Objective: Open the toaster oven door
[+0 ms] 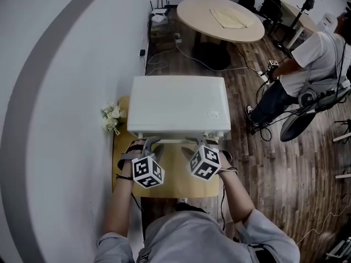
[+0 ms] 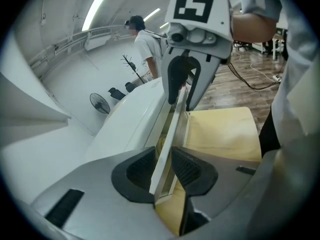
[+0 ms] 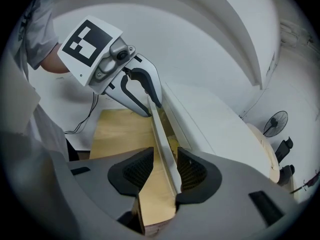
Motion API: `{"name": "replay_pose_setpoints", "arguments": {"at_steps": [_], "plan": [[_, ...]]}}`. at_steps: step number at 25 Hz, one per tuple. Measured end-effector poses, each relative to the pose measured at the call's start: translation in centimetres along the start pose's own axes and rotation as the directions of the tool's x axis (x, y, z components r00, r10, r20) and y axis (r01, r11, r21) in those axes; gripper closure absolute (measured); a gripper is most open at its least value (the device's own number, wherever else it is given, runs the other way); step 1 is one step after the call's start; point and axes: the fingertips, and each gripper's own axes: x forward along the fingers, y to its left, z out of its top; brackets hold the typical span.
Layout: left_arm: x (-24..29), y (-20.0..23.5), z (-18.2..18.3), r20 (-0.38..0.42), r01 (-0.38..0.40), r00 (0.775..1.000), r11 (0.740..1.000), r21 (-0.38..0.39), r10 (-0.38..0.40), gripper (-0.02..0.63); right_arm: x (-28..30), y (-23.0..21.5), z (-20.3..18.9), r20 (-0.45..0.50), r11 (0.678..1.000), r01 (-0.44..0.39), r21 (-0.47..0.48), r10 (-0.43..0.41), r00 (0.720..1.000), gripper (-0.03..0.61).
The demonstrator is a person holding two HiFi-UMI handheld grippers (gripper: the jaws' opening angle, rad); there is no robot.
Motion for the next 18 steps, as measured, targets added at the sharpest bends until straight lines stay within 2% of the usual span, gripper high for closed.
{"name": "replay_pose_setpoints", "arguments": {"at_steps": [4, 11, 18], "plan": [[0.8, -0.4, -1.1, -0.006, -0.003, 1.0, 1.0, 0.003, 0.003, 0.515, 1.1, 0.5, -0.4, 0.008, 1.0, -0.006, 0.027, 0.005, 1.0, 0.456], [0.3, -0.7, -0.9, 0.049, 0.008, 0.999, 0.995, -0.096, -0.004, 0.515, 0.7, 1.1, -0.5, 0.023, 0.998, 0.003, 0.068, -0.004, 1.0, 0.456], [-0.5, -2.1, -1.1, 0.073, 0.027, 0.997, 0.989, -0.144, -0.017, 0.515, 0.4, 2.4, -0.8, 0.033, 0.993, 0.002, 0.115, -0.006, 0.999, 0.457]]}}
